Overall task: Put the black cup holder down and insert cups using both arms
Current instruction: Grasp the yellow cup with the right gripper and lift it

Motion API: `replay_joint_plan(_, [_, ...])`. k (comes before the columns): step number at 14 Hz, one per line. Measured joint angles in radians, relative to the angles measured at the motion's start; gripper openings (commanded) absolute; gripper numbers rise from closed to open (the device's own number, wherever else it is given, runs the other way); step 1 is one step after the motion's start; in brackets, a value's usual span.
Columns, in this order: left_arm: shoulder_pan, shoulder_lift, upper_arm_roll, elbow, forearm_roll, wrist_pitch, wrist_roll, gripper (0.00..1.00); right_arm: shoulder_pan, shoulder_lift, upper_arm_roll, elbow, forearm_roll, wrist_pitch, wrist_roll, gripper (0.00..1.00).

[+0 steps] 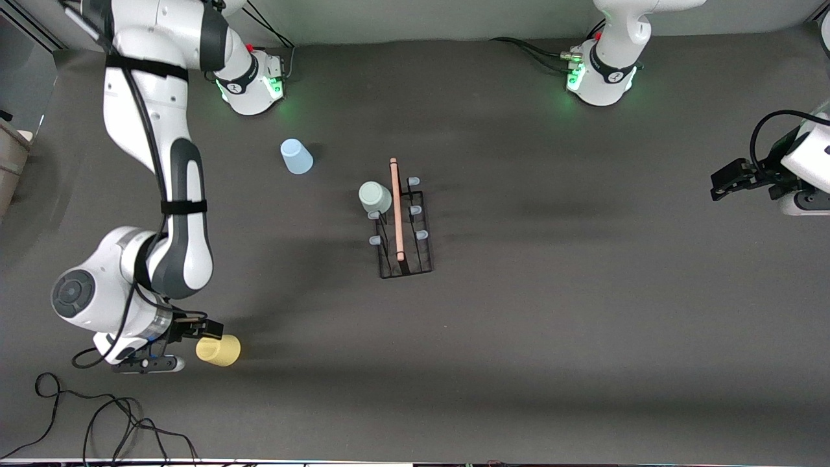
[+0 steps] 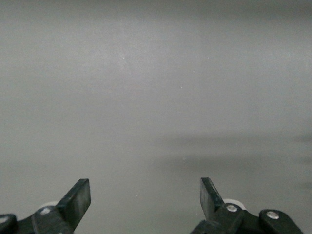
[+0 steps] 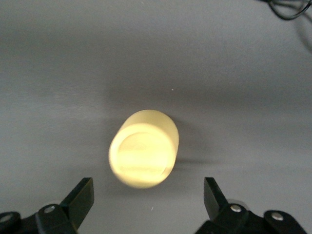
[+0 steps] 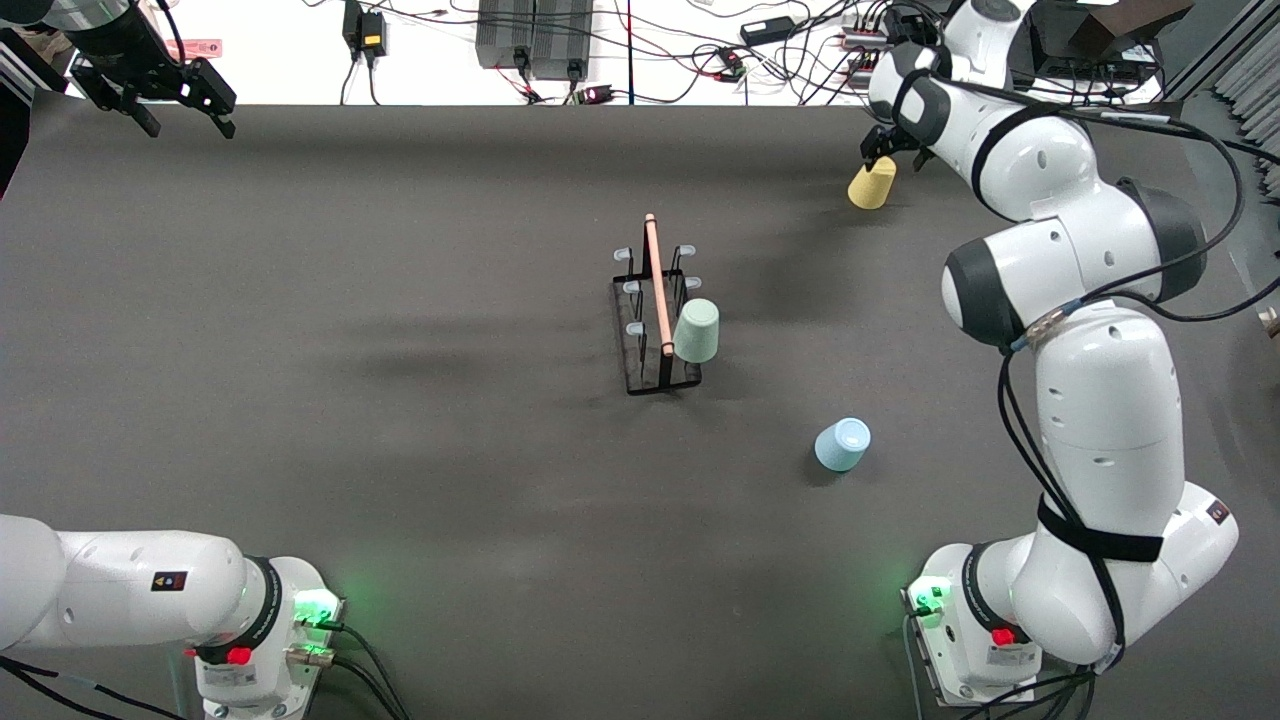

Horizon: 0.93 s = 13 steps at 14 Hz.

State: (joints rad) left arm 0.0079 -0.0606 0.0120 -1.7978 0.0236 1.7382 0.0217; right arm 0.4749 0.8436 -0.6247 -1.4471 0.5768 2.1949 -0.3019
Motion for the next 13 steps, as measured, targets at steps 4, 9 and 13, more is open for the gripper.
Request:
replay_joint_plan(4, [0.000, 0.001, 0.000, 0.000, 0.000, 0.000, 0.000, 1.00, -0.045, 0.038, 0.052, 0.033, 0.000, 0.039, -0.008, 1.00])
replay_joint_plan(9, [0.000, 0.001, 0.000, 0.000, 0.000, 0.000, 0.000, 1.00, -0.044, 0.062, 0.057, 0.071, 0.001, 0.040, -0.008, 0.65])
replay_joint_plan(13, [0.000, 0.001, 0.000, 0.000, 0.000, 0.000, 0.000, 1.00, -0.044, 0.078, 0.057, 0.098, 0.002, 0.040, -0.008, 0.00])
